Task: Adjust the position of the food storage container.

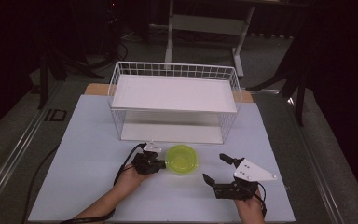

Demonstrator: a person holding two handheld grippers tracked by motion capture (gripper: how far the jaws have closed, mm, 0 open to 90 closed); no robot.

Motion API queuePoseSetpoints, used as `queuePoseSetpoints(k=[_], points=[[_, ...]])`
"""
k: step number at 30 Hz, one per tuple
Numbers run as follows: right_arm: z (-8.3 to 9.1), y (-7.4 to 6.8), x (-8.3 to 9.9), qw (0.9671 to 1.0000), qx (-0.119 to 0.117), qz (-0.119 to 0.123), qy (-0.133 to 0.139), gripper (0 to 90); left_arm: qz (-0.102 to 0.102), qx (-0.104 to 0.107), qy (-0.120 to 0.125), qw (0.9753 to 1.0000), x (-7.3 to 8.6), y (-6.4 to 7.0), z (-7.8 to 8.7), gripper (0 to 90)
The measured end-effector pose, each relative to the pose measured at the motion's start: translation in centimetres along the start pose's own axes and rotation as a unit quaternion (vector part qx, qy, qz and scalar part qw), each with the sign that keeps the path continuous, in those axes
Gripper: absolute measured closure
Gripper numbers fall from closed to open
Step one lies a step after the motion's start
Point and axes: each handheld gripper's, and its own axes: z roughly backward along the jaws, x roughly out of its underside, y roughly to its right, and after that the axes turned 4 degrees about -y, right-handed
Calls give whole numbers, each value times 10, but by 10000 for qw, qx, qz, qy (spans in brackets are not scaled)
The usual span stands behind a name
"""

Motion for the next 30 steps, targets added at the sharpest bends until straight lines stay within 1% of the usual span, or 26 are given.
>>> queuePoseSetpoints(k=[3, 4, 6, 7, 8, 9, 10, 13, 14, 15, 16, 17, 18, 19, 20, 21, 22, 23, 24, 26, 27, 28, 29, 30], points=[[0, 0, 0, 10000, -2, 0, -8, 137, 7, 2, -4, 10000, 0, -1, 2, 900], [-1, 0, 1, 10000, -14, -6, -25, 137, 53, 34, 34, 10000, 2, -2, 7, 900], [-2, 0, 1, 10000, -15, 4, -36, 137, 69, 66, 75, 9999, 4, -3, 14, 900], [-2, 0, 1, 10000, -20, 9, -46, 137, 80, 42, 116, 9999, 5, -3, 19, 896], [-3, 0, 1, 10000, -23, -1, -56, 137, 111, 62, 166, 9998, 7, -4, 24, 882], [-3, 0, 1, 10000, -23, -1, -56, 137, 111, 62, 166, 9998, 7, -4, 24, 864], [-3, -1, 1, 10000, -29, -11, -57, 137, 90, 39, 224, 9997, 9, -4, 32, 864], [-5, -1, 1, 10000, -38, 2, -85, 138, 66, -50, 491, 9988, 15, -3, 49, 749], [-5, -2, 1, 9999, -49, 16, -107, 138, 96, -17, 567, 9983, 18, -3, 55, 711], [-5, -2, 1, 9999, -64, 20, -121, 138, 101, -25, 627, 9980, 19, -3, 60, 654], [-5, -2, 1, 9999, -64, 20, -121, 138, 101, -25, 627, 9980, 19, -3, 60, 610], [-6, -2, 1, 9999, -64, 17, -126, 138, 92, 39, 750, 9971, 23, -2, 70, 610], [-6, -2, 1, 9999, -68, 9, -137, 138, 100, 15, 818, 9966, 24, -2, 75, 506], [-6, -2, 1, 9999, -62, 6, -140, 138, 141, 103, 862, 9961, 25, -1, 78, 411], [-7, -2, 1, 9999, -67, 5, -144, 138, 76, 329, 917, 9952, 25, -2, 82, 338], [-7, -2, 1, 9999, -62, 8, -156, 138, 90, 298, 1000, 9945, 26, 0, 85, 243], [-7, -2, 1, 9998, -62, 3, -166, 138, 57, 253, 1038, 9943, 26, 2, 88, 199], [-8, -3, 1, 9998, -70, 9, -172, 138, 27, 301, 1070, 9938, 26, 3, 90, 140], [-8, -3, 1, 9998, -78, 3, -179, 137, 48, 352, 1097, 9933, 25, 4, 92, 98], [-9, -2, 2, 9997, -89, -35, -205, 138, 173, 428, 1132, 9925, 24, 5, 94, 56], [-9, -1, 2, 9997, -87, -40, -210, 138, 192, 420, 1143, 9924, 24, 5, 95, 45], [-9, -1, 3, 9997, -76, -32, -216, 138, 186, 372, 1139, 9926, 23, 6, 95, 37], [-9, -1, 3, 9997, -73, -34, -219, 137, 174, 407, 1196, 9918, 23, 7, 96, 30], [-9, -2, 2, 9997, -80, -20, -221, 137, 152, 410, 1187, 9920, 22, 8, 96, 30]])
